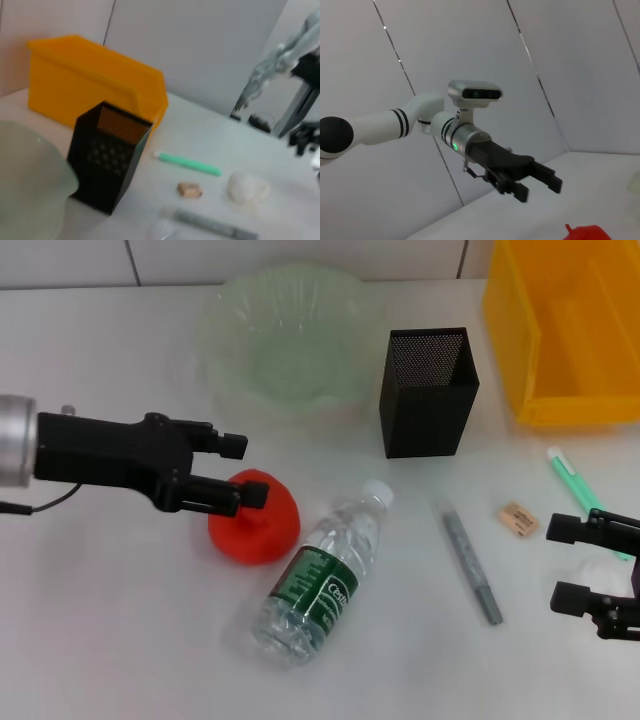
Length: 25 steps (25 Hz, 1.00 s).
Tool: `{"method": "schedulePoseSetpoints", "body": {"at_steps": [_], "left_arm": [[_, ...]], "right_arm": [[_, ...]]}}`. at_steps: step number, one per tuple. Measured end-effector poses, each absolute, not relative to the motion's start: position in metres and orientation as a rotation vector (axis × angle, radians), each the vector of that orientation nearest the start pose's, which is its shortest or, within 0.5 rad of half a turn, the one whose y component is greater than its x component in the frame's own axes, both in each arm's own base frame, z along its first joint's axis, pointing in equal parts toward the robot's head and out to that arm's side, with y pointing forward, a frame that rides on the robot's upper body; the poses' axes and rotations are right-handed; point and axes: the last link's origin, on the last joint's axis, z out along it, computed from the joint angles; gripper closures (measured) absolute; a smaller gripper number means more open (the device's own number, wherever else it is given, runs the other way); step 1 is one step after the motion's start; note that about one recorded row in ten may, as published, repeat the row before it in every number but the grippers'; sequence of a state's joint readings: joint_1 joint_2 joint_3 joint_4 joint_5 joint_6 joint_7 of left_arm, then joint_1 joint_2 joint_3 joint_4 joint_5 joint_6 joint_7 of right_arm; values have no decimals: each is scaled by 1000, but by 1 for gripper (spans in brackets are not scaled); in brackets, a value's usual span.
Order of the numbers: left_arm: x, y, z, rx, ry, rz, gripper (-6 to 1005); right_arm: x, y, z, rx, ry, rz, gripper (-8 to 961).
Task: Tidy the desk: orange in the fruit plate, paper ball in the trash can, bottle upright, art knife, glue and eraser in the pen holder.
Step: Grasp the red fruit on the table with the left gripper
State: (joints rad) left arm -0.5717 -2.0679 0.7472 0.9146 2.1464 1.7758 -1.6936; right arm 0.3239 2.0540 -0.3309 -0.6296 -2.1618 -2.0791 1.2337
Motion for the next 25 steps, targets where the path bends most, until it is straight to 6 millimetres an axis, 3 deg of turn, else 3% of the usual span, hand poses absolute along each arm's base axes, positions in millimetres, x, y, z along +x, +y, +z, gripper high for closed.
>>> {"method": "schedulePoseSetpoints", "body": {"at_steps": [3, 5, 7, 20, 23, 25], "left_arm": [[-230, 338, 16, -2958, -676, -353, 229], [-230, 338, 16, -2958, -676, -353, 230], [-237, 345, 1, -2932, -645, -213, 232], [-256, 350, -18, -2882, -643, -144, 241], [-256, 349, -20, -2891, -630, -126, 476], [-257, 348, -21, -2891, -632, -128, 573]], "right_arm": [[308, 212, 39, -2709, 682, 1099, 134], [308, 212, 39, -2709, 683, 1101, 134], [308, 211, 38, -2708, 686, 1104, 134], [308, 212, 37, -2700, 697, 1106, 134], [308, 213, 37, -2696, 699, 1104, 134], [308, 213, 37, -2696, 699, 1104, 134]]}}
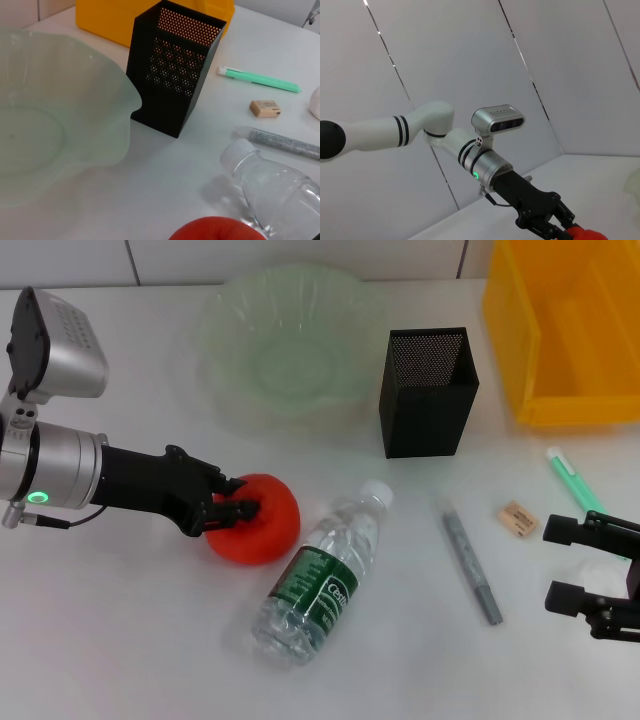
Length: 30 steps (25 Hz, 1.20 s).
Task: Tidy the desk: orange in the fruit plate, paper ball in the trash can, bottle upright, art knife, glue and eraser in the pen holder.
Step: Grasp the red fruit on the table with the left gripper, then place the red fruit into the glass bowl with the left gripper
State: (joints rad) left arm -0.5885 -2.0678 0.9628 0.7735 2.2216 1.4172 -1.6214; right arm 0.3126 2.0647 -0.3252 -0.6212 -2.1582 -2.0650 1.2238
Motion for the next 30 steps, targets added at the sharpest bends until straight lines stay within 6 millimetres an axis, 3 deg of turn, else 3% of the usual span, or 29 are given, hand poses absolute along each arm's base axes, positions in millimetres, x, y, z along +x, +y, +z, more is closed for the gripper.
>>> {"method": "schedulePoseSetpoints", "body": {"at_steps": [3, 9, 13, 16, 17, 18, 24, 26, 28, 30], "left_arm": [[-258, 347, -20, -2893, -626, -134, 719], [-257, 346, -19, -2889, -633, -176, 818], [-247, 342, -15, -2891, -642, -341, 834], [-236, 347, 5, -2817, -613, -553, 845], [-236, 347, 5, -2817, -613, -553, 849], [-234, 354, 19, -2730, -612, -661, 853], [-224, 383, 47, -2456, -563, -891, 891], [-215, 408, 41, -2385, -581, -846, 909], [-212, 416, 36, -2373, -605, -817, 929], [-207, 429, 24, -2356, -644, -746, 886]], "right_arm": [[307, 214, 37, -2699, 694, 1105, 135], [306, 215, 37, -2699, 690, 1105, 135], [307, 215, 37, -2699, 688, 1103, 135], [307, 214, 37, -2696, 692, 1102, 135], [308, 214, 37, -2695, 694, 1102, 135], [308, 213, 36, -2693, 696, 1102, 135], [308, 210, 33, -2687, 707, 1112, 135], [307, 209, 30, -2684, 721, 1131, 135], [307, 208, 29, -2683, 728, 1141, 135], [306, 208, 28, -2681, 737, 1155, 135]]}}
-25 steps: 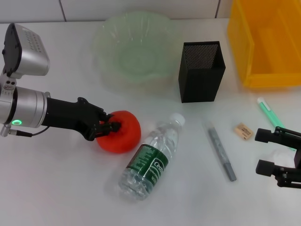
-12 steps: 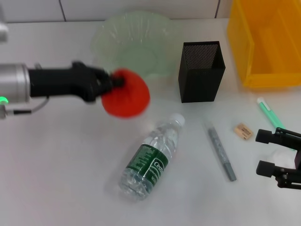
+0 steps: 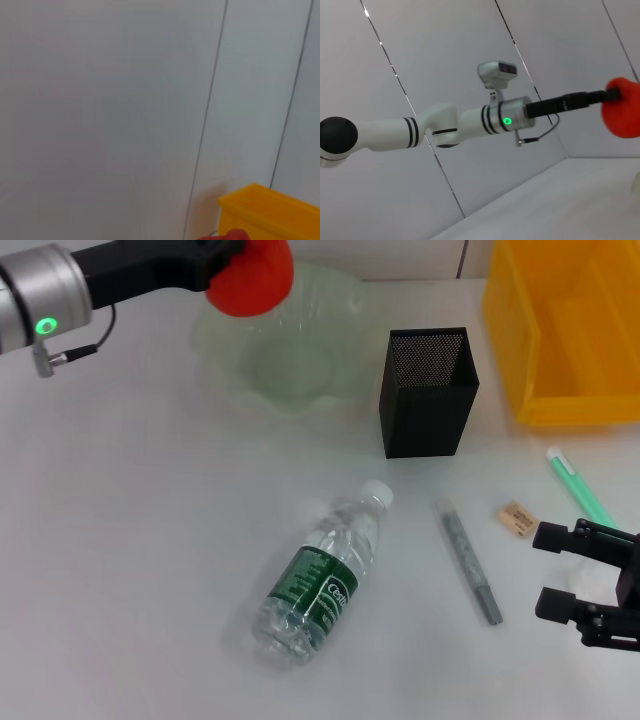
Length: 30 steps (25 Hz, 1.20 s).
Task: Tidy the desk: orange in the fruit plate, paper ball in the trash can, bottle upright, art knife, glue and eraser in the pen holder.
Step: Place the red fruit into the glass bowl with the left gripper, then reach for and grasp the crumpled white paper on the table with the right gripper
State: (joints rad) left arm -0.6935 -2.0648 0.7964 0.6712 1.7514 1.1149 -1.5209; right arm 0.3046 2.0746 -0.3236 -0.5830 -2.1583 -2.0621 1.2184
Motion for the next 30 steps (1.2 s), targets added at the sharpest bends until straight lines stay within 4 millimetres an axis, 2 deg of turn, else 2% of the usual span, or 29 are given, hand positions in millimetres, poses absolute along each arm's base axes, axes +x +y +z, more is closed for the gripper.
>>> {"method": "schedulePoseSetpoints", "body": {"at_steps": [3, 6, 8, 13, 15, 17, 20, 21, 22, 23, 25, 26, 30], "left_arm": [[-205, 437, 12, -2341, -645, -659, 822], [-206, 441, 5, -2324, -665, -636, 691], [-207, 441, 5, -2314, -680, -648, 603], [-208, 439, 8, -2293, -707, -703, 507], [-212, 408, 18, -2372, -707, -888, 469], [-215, 395, 22, -2418, -685, -927, 430], [-227, 362, 26, -2574, -629, -937, 355], [-227, 362, 26, -2574, -629, -937, 317], [-240, 330, 26, -2759, -614, -899, 279], [-242, 325, 25, -2781, -619, -893, 242], [-254, 303, 23, -2866, -644, -868, 167], [-261, 291, 21, -2902, -658, -850, 166], [-269, 277, 16, -2954, -687, -820, 162]], "right_arm": [[306, 207, 26, -2679, 746, 1169, 135], [304, 206, 22, -2677, 737, 1191, 135], [304, 206, 22, -2677, 729, 1194, 135], [304, 209, 21, -2674, 722, 1183, 135], [304, 210, 22, -2673, 716, 1182, 136], [304, 214, 26, -2646, 697, 1195, 136], [303, 217, 30, -2620, 682, 1209, 136], [303, 219, 33, -2606, 680, 1211, 136], [303, 223, 37, -2597, 684, 1206, 136], [303, 226, 40, -2592, 690, 1199, 136], [301, 239, 50, -2589, 722, 1168, 136], [299, 248, 58, -2593, 735, 1139, 136], [278, 282, 87, -2681, 792, 970, 136]]}}
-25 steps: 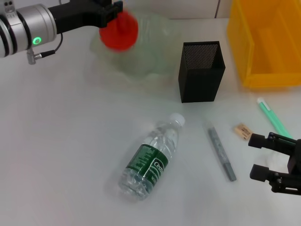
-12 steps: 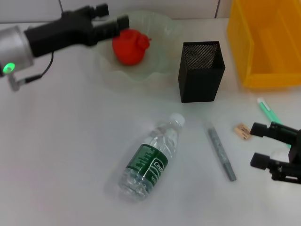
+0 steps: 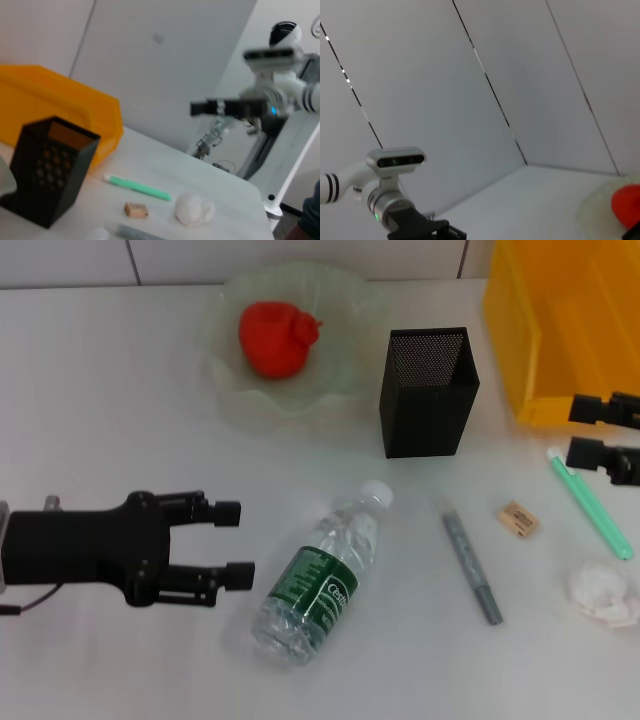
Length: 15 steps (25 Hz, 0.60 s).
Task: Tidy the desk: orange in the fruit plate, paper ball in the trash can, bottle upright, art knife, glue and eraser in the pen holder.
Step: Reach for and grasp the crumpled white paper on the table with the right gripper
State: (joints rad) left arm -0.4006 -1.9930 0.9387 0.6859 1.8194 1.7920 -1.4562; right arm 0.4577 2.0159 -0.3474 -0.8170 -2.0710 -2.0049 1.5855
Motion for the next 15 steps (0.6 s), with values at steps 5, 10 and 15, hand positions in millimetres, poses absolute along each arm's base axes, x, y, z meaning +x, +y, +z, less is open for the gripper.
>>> {"method": "schedulePoseSetpoints", "body": {"at_steps": [5, 10, 15], "left_arm": [[-280, 261, 5, -2983, -740, -823, 160], [-281, 256, -1, -2983, -764, -848, 161], [-281, 256, -2, -2981, -774, -856, 161]], "right_arm": [[236, 308, 108, -2869, 828, 480, 136], [200, 307, 109, -2883, 709, -78, 136], [192, 300, 111, -2734, 690, -459, 136]]}}
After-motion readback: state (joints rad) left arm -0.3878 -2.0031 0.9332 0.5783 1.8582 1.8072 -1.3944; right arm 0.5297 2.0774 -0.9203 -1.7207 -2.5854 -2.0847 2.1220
